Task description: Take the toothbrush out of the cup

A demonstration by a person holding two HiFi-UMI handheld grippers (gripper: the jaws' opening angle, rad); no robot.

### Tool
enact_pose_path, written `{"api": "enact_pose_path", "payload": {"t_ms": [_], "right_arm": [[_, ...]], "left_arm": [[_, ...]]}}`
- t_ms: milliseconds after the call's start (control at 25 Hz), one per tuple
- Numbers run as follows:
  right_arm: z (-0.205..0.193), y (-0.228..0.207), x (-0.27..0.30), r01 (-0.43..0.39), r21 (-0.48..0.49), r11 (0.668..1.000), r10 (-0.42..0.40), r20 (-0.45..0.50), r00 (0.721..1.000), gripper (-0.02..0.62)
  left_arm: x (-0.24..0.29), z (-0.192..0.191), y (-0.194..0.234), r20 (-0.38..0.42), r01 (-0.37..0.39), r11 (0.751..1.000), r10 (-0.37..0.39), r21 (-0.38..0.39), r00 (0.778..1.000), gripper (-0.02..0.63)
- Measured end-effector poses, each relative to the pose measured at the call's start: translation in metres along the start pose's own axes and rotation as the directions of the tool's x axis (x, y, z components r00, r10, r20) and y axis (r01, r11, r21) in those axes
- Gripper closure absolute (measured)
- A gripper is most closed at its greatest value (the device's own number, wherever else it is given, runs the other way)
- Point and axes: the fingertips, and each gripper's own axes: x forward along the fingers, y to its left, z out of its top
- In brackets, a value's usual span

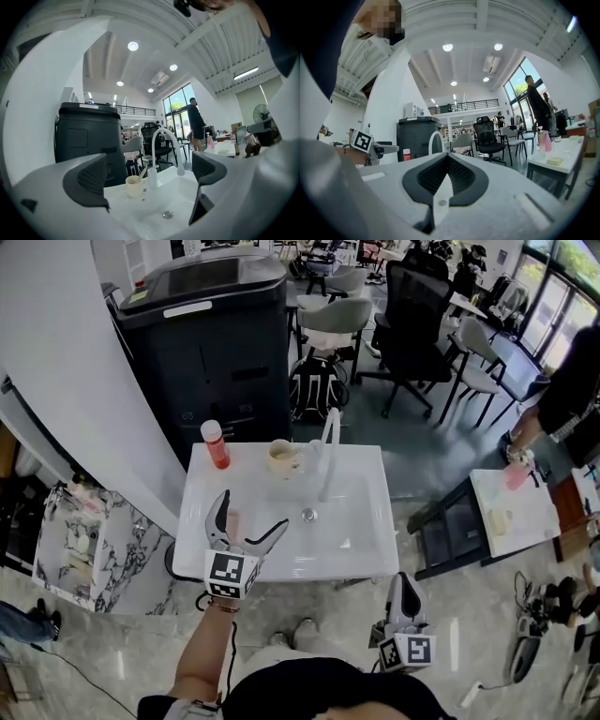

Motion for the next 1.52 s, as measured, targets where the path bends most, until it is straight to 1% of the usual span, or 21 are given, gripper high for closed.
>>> {"api": "enact_pose_path", "payload": {"t_ms": [80, 200, 360, 440, 480, 520, 560, 600, 640, 800, 920, 1160, 1320, 1400, 1480, 1520], "right_arm": [[-0.003, -0.009, -0.003, 0.03, 0.007, 1.0, -0.03, -0.012, 0.999, 0.592], [-0.009, -0.02, -0.003, 0.064, 0.018, 0.998, -0.064, -0.027, 0.998, 0.594], [-0.011, -0.024, 0.002, 0.084, 0.028, 0.996, -0.082, -0.038, 0.996, 0.592], [-0.014, -0.028, 0.005, 0.085, 0.038, 0.996, -0.084, -0.042, 0.996, 0.594], [-0.015, -0.029, 0.008, 0.086, 0.044, 0.995, -0.084, -0.044, 0.996, 0.593], [-0.017, -0.03, 0.01, 0.085, 0.049, 0.995, -0.083, -0.047, 0.995, 0.593], [-0.018, -0.029, 0.012, 0.084, 0.053, 0.995, -0.082, -0.051, 0.995, 0.594], [-0.019, -0.03, 0.013, 0.084, 0.055, 0.995, -0.081, -0.056, 0.995, 0.593], [-0.02, -0.03, 0.015, 0.085, 0.057, 0.995, -0.082, -0.062, 0.995, 0.592], [-0.022, -0.034, 0.022, 0.092, 0.061, 0.994, -0.087, -0.076, 0.993, 0.593], [-0.021, -0.035, 0.027, 0.098, 0.064, 0.993, -0.093, -0.079, 0.993, 0.593], [-0.023, -0.037, 0.033, 0.099, 0.061, 0.993, -0.094, -0.086, 0.992, 0.592], [-0.023, -0.038, 0.034, 0.105, 0.059, 0.993, -0.099, -0.088, 0.991, 0.592], [-0.022, -0.039, 0.035, 0.108, 0.056, 0.993, -0.103, -0.088, 0.991, 0.593], [-0.019, -0.04, 0.037, 0.109, 0.054, 0.993, -0.105, -0.083, 0.991, 0.592], [-0.018, -0.041, 0.037, 0.109, 0.053, 0.993, -0.105, -0.081, 0.991, 0.592]], "left_arm": [[0.029, -0.006, 0.0, -0.014, 0.01, 1.0, -0.009, 0.022, 1.0, 0.037], [0.074, -0.023, 0.004, -0.036, 0.021, 1.0, -0.021, 0.009, 0.999, 0.037], [0.128, -0.053, 0.013, -0.107, 0.039, 0.999, -0.035, 0.031, 0.994, 0.038], [0.149, -0.066, 0.014, -0.133, 0.048, 0.998, -0.044, 0.027, 0.99, 0.041], [0.158, -0.073, 0.016, -0.144, 0.047, 0.999, -0.043, 0.021, 0.989, 0.056], [0.165, -0.079, 0.02, -0.152, 0.041, 0.999, -0.038, 0.016, 0.988, 0.09], [0.172, -0.085, 0.024, -0.158, 0.034, 0.999, -0.031, 0.014, 0.987, 0.169], [0.177, -0.091, 0.028, -0.168, 0.027, 1.0, -0.024, 0.014, 0.986, 0.281], [0.183, -0.097, 0.031, -0.181, 0.022, 1.0, -0.018, 0.015, 0.983, 0.349], [0.202, -0.121, 0.039, -0.25, 0.011, 0.999, -0.002, 0.038, 0.968, 0.348], [0.211, -0.134, 0.037, -0.28, 0.032, 0.998, -0.015, 0.054, 0.96, 0.337], [0.234, -0.15, 0.039, -0.325, 0.028, 0.998, -0.006, 0.063, 0.946, 0.339], [0.243, -0.155, 0.044, -0.344, 0.014, 0.998, 0.006, 0.057, 0.939, 0.379], [0.245, -0.155, 0.046, -0.348, 0.013, 0.998, 0.009, 0.059, 0.938, 0.42], [0.248, -0.154, 0.048, -0.349, 0.008, 0.998, 0.017, 0.068, 0.937, 0.498], [0.248, -0.153, 0.05, -0.348, 0.001, 0.997, 0.024, 0.072, 0.937, 0.509]]}}
